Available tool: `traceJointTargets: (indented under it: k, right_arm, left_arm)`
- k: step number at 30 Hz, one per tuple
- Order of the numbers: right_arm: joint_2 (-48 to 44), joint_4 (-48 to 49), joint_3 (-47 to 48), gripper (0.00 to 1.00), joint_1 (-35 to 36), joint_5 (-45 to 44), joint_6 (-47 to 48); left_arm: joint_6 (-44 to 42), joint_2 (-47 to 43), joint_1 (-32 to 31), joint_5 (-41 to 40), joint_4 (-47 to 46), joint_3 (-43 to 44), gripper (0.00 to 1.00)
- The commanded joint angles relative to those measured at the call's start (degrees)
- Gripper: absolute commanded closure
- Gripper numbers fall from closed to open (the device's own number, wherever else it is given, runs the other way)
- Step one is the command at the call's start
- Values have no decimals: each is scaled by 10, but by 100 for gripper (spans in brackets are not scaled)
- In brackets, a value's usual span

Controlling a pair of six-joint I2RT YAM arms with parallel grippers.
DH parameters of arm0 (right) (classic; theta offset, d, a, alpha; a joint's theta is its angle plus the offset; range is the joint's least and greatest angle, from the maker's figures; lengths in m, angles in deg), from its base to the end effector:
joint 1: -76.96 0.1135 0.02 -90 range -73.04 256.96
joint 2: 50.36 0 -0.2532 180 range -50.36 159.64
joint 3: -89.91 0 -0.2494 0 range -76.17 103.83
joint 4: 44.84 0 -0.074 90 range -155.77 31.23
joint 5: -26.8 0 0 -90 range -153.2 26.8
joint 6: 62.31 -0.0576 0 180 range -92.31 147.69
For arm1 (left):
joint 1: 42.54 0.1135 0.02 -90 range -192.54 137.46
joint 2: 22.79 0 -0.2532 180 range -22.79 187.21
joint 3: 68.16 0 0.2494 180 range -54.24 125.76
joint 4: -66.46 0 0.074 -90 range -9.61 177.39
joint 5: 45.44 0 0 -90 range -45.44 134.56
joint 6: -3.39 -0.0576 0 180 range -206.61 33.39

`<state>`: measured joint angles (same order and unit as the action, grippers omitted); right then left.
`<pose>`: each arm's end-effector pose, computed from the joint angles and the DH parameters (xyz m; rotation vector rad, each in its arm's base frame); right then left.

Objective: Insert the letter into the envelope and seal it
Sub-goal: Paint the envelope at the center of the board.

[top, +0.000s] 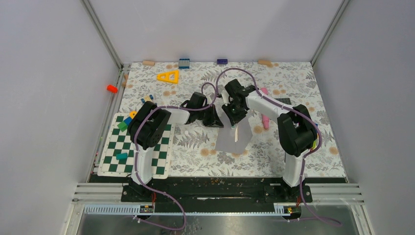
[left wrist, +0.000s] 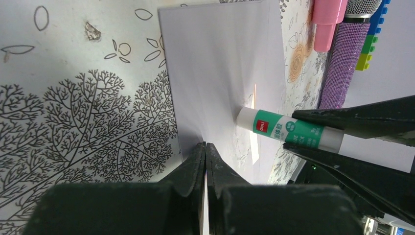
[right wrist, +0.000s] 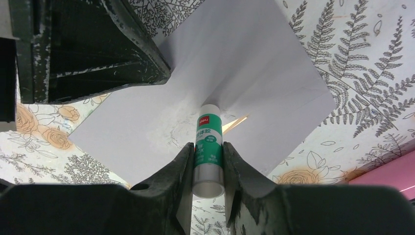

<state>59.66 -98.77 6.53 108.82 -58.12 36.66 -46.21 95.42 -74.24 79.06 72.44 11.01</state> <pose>0.3370 0.2154 0.1724 -0.9865 2.5801 0.2300 0.3396 -0.2481 0.0936 0.1339 2.5754 -1.2653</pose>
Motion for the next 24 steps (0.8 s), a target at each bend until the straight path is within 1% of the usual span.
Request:
traceJointTargets:
  k: [1,4,6,11,16,20,24]
  right_arm:
    - [-28,-17,-16,100,11,45,16]
    - [-34,-14,-23,100,12,49,15]
    - [-34,-11,-22,100,12,36,13]
    - [-25,-8,-17,100,12,14,12]
    - [-24,2,-17,100,12,6,10]
    - [-22,4,-14,100,12,-2,10]
    - [-22,5,-9,100,11,-1,9]
  left_arm:
    - [-30,-7,-10,-54,31,6,100]
    - [-29,-8,-11,-51,30,5,100]
    - [-26,-9,-11,-39,24,6,100]
    - [-3,-27,-11,38,-20,7,100]
    - [4,-36,-27,77,-23,2,100]
    - [8,-33,-39,92,-22,-2,100]
    - [-8,-28,-44,75,5,-6,100]
